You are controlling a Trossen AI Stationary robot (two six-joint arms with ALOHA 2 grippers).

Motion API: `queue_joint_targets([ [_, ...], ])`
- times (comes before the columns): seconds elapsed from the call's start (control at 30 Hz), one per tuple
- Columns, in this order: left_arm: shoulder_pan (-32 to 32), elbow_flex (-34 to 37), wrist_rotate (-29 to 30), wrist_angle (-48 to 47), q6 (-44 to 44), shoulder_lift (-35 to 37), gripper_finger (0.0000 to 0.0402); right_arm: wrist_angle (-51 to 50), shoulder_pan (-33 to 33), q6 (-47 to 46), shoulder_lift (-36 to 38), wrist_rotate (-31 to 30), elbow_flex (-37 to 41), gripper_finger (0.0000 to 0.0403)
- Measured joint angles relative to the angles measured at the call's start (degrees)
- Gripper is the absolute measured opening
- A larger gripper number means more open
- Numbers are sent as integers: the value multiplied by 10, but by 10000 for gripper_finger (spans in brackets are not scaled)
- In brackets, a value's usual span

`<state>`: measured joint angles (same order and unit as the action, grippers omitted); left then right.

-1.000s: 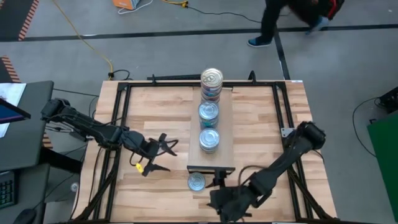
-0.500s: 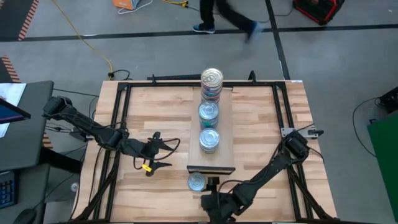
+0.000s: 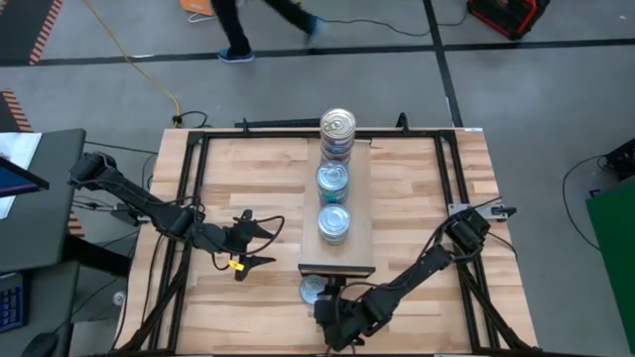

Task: Stack canned seafood by type on shelf
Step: Stack the blue tuna can on the shelf on top of the green tuna can

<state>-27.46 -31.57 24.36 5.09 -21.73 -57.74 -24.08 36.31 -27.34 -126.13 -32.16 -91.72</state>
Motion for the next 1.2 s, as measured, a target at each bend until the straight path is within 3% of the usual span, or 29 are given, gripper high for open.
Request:
queue_joint_targets([
  [0.23, 0, 0, 1, 0, 8, 0, 302, -68, 9, -32, -6, 16, -2, 285],
  [0.53, 0, 0, 0, 0, 4, 0, 302, -163, 58, -63, 43, 45, -1, 285],
  [0.77, 0, 0, 0, 0, 4, 0, 302, -265, 93, -156, 71, 35, -1, 285],
  [0.97, 0, 0, 0, 0, 3, 0, 302, -163, 80, -130, 68, -71, 7, 285],
  [1.2, 0, 0, 0, 0, 7, 0, 302, 0, 50, -59, 68, -85, 57, 285],
])
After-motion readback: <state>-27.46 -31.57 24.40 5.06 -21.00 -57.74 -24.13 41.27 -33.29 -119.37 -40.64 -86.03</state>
